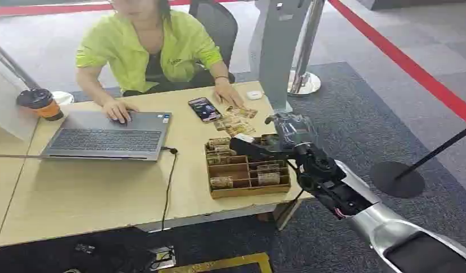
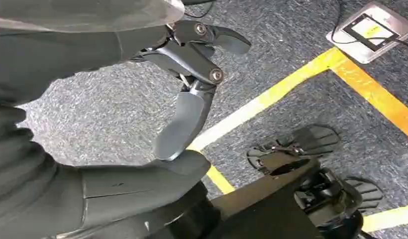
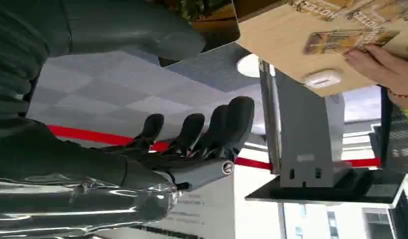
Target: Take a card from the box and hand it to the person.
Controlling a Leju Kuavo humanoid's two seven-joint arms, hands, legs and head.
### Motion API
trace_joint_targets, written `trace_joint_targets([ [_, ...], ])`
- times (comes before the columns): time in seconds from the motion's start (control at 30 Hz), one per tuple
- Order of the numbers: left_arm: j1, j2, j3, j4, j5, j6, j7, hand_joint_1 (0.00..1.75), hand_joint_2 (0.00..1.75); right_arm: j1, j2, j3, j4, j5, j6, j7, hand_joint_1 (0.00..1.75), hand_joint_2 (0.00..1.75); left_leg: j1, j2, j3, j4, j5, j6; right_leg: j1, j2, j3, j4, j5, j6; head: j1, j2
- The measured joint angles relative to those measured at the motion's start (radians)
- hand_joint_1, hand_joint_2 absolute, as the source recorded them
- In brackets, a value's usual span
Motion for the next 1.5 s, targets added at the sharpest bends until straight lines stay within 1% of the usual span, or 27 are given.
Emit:
trace_joint_targets([
  [0.13,0.000,0.000,0.000,0.000,0.000,0.000,0.000,0.00,1.75,0.001,0.000,0.000,0.008,0.003,0.001,0.003,0.75,1.75,0.000,0.000,0.000,0.000,0.000,0.000,0.000,0.000,0.000,0.000,0.000,0.000,0.000,0.000],
  [0.17,0.000,0.000,0.000,0.000,0.000,0.000,0.000,0.00,1.75,0.001,0.000,0.000,0.010,0.004,0.001,0.003,0.70,1.75,0.000,0.000,0.000,0.000,0.000,0.000,0.000,0.000,0.000,0.000,0.000,0.000,0.000,0.000],
  [0.43,0.002,0.000,-0.015,0.000,0.003,0.000,-0.001,0.00,1.75,0.000,0.005,0.003,0.033,0.006,0.016,0.005,0.73,1.75,0.000,0.000,0.000,0.000,0.000,0.000,0.000,0.000,0.000,0.000,0.000,0.000,0.000,0.000],
  [0.47,0.002,0.000,-0.015,0.000,0.003,0.000,-0.001,0.00,1.75,0.001,0.005,0.003,0.033,0.006,0.017,0.005,0.68,1.75,0.000,0.000,0.000,0.000,0.000,0.000,0.000,0.000,0.000,0.000,0.000,0.000,0.000,0.000],
  [0.6,0.002,0.000,-0.017,0.000,0.000,0.000,-0.001,0.00,1.75,0.001,0.005,0.003,0.033,0.002,0.021,0.006,0.63,1.75,0.000,0.000,0.000,0.000,0.000,0.000,0.000,0.000,0.000,0.000,0.000,0.000,0.000,0.000],
  [0.73,0.001,0.000,-0.020,0.000,-0.007,-0.002,-0.001,0.00,1.75,0.005,0.005,0.002,0.033,-0.008,0.027,0.006,0.66,1.75,0.000,0.000,0.000,0.000,0.000,0.000,0.000,0.000,0.000,0.000,0.000,0.000,0.000,0.000],
  [0.77,0.001,0.000,-0.022,0.000,-0.008,-0.002,-0.001,0.00,1.75,0.006,0.005,0.001,0.033,-0.010,0.028,0.006,0.70,1.75,0.000,0.000,0.000,0.000,0.000,0.000,0.000,0.000,0.000,0.000,0.000,0.000,0.000,0.000],
  [0.83,0.001,0.000,-0.022,0.000,-0.010,-0.003,-0.001,0.00,1.75,0.008,0.005,0.000,0.033,-0.011,0.028,0.006,0.68,1.75,0.000,0.000,0.000,0.000,0.000,0.000,0.000,0.000,0.000,0.000,0.000,0.000,0.000,0.000],
  [0.87,0.001,0.000,-0.022,0.000,-0.011,-0.005,-0.001,0.00,1.75,0.009,0.005,0.000,0.033,-0.013,0.028,0.006,0.72,1.75,0.000,0.000,0.000,0.000,0.000,0.000,0.000,0.000,0.000,0.000,0.000,0.000,0.000,0.000],
  [0.9,0.001,0.000,-0.023,0.000,-0.011,-0.007,-0.001,0.00,1.75,0.009,0.005,0.000,0.033,-0.013,0.028,0.005,0.70,1.75,0.000,0.000,0.000,0.000,0.000,0.000,0.000,0.000,-0.001,0.000,0.000,0.000,0.000,0.000],
  [0.97,0.000,0.000,-0.023,0.000,-0.014,-0.009,-0.001,0.00,1.75,0.009,0.005,-0.001,0.033,-0.013,0.027,0.005,0.72,1.75,0.000,0.000,0.000,0.000,0.000,0.000,0.000,0.000,-0.001,0.000,0.000,0.000,0.000,0.000],
  [1.0,-0.001,0.000,-0.023,0.000,-0.015,-0.010,-0.002,0.00,1.75,0.010,0.005,-0.002,0.033,-0.013,0.027,0.005,0.68,1.75,0.000,0.000,0.000,0.000,0.000,0.000,0.000,0.000,-0.001,0.000,0.000,0.000,0.000,0.000],
  [1.3,-0.008,0.000,-0.023,0.000,-0.018,-0.012,-0.004,0.00,1.75,0.016,0.005,-0.006,0.033,-0.010,0.028,0.006,0.72,1.75,0.000,0.000,0.000,0.000,0.000,0.000,0.000,0.000,-0.001,0.000,0.000,0.000,0.000,0.000],
  [1.4,-0.009,0.000,-0.023,0.000,-0.018,-0.012,-0.004,0.00,1.75,0.019,0.005,-0.008,0.033,-0.008,0.028,0.006,0.63,1.75,0.000,0.000,0.000,0.000,0.000,0.000,0.000,0.000,-0.001,0.000,0.000,0.000,0.000,0.000],
  [1.47,-0.010,0.000,-0.023,0.000,-0.021,-0.013,-0.004,0.00,1.75,0.020,0.005,-0.009,0.033,-0.008,0.028,0.006,0.63,1.75,0.000,0.000,0.000,0.000,0.000,0.000,0.000,0.000,-0.001,0.000,0.000,0.000,0.000,0.000],
  [1.5,-0.010,0.000,-0.023,0.000,-0.021,-0.014,-0.004,0.00,1.75,0.020,0.005,-0.009,0.033,-0.008,0.028,0.006,0.66,1.75,0.000,0.000,0.000,0.000,0.000,0.000,0.000,0.000,-0.001,0.000,0.000,0.000,0.000,0.000],
])
